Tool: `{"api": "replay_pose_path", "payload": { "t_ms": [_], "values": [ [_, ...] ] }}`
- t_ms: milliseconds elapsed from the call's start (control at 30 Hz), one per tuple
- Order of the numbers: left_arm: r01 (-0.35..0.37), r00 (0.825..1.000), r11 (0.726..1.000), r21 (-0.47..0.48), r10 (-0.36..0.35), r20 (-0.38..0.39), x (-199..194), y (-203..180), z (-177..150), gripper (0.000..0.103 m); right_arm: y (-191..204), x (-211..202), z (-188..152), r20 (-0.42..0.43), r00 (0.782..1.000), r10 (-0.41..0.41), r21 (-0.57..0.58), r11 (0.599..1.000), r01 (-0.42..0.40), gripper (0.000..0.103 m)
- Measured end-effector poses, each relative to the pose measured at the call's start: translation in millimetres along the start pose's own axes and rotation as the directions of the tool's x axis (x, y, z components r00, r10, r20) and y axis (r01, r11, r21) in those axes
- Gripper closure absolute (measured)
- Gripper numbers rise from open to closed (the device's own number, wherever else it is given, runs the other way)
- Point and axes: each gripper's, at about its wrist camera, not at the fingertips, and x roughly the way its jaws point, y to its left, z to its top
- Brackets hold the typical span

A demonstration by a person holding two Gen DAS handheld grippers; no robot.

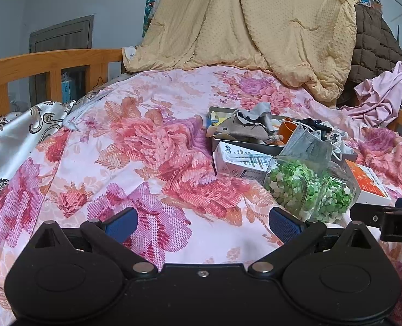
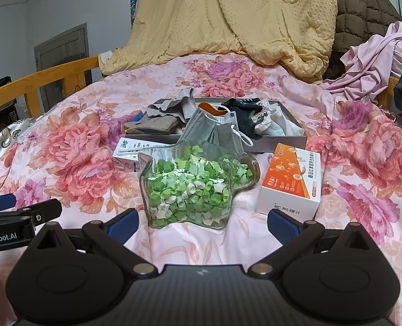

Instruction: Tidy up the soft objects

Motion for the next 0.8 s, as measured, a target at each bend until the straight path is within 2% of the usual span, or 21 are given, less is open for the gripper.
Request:
{"api": "replay_pose_path", "payload": {
  "t_ms": [800],
  "values": [
    [-0.003,1.0,1.0,-0.003,0.003,-0.001,0.4,0.6,-0.7,0.001,-2.3,0.6,-0.1,-0.004,1.0,-0.009,0.003,1.0,0.009,0.0]
  ]
}}
